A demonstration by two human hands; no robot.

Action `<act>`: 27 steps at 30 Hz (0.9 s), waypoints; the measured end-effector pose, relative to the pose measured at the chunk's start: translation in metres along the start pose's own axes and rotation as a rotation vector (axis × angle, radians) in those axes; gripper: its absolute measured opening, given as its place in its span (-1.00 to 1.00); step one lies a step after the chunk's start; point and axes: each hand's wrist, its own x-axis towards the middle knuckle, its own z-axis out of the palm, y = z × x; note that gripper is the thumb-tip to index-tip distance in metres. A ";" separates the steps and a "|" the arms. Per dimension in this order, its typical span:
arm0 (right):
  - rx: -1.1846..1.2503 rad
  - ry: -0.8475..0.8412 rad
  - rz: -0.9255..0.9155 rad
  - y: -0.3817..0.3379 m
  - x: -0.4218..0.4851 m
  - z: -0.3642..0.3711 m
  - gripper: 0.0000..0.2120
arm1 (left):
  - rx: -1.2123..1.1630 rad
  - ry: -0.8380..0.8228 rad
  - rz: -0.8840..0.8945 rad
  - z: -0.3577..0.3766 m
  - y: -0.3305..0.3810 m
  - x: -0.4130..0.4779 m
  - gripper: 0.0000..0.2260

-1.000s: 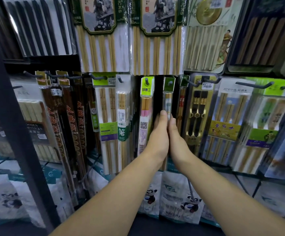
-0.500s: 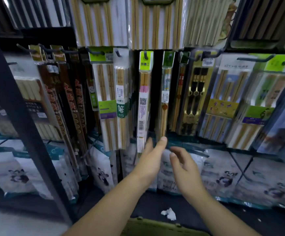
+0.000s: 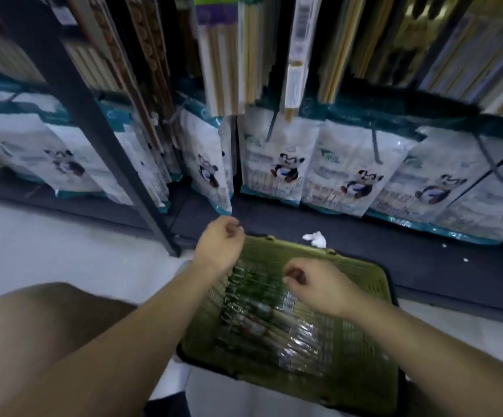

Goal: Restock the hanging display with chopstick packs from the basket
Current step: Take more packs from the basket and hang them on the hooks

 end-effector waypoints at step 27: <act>-0.380 -0.299 0.109 0.110 0.032 0.255 -0.36 | -0.078 0.094 -0.352 0.029 -0.164 -0.020 -0.63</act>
